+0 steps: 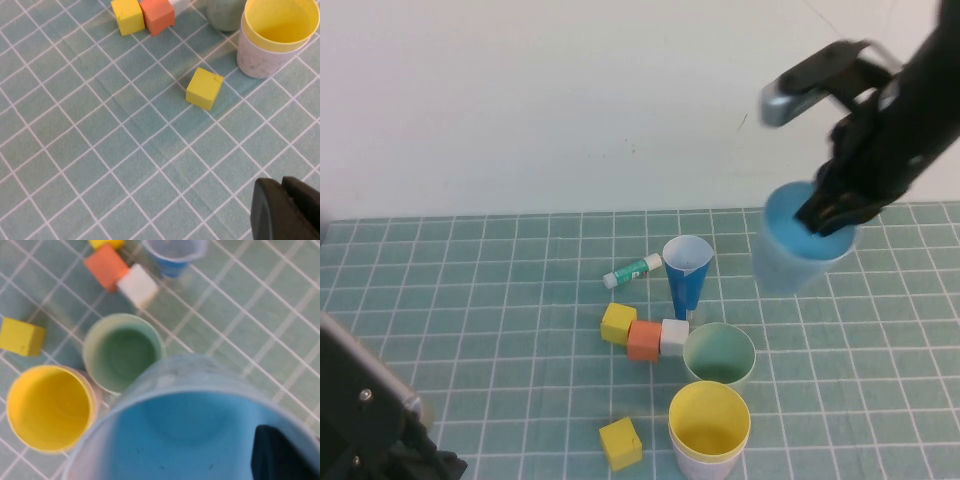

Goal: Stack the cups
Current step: Place the blue cup on the green cup

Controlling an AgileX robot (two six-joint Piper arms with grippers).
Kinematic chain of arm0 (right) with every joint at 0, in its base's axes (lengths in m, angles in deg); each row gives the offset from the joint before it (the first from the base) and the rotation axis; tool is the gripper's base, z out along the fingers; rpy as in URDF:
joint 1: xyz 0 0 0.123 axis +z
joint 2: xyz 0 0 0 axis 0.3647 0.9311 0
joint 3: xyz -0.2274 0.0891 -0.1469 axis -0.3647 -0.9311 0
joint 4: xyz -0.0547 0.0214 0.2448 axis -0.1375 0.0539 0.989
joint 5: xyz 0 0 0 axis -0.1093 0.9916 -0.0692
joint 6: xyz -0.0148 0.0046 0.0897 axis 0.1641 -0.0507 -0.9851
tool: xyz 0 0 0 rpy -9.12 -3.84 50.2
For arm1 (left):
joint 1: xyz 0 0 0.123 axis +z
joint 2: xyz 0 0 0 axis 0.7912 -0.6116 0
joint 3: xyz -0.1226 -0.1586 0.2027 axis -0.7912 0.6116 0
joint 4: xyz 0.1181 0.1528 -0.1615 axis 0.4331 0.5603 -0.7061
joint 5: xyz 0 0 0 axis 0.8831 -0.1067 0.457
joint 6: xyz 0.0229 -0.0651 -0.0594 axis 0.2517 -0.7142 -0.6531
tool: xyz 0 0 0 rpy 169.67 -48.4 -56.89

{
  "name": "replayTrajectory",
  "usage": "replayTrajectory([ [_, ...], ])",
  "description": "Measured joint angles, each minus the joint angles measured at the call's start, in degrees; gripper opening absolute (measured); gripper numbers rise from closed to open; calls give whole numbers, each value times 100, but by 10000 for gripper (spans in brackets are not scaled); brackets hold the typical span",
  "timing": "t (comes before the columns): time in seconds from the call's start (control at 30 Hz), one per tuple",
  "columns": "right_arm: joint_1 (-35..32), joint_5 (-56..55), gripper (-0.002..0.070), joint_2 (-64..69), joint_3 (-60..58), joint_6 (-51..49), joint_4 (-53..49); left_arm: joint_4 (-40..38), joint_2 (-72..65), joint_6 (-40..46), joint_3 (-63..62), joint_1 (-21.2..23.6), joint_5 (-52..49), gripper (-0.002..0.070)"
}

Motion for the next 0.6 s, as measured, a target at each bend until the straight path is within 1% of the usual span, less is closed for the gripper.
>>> replayTrajectory([
  [0.13, 178, -352, 19, 473, -19, 82, 226, 0, 0, -137, 0, 0, -12, -1],
  [0.37, 188, -761, 19, 1315, -19, 251, 444, 0, 0, -435, 0, 0, -12, -1],
  [0.6, 188, -918, 20, 1831, -19, 690, 924, 0, 0, -435, 0, 0, -12, -1],
])
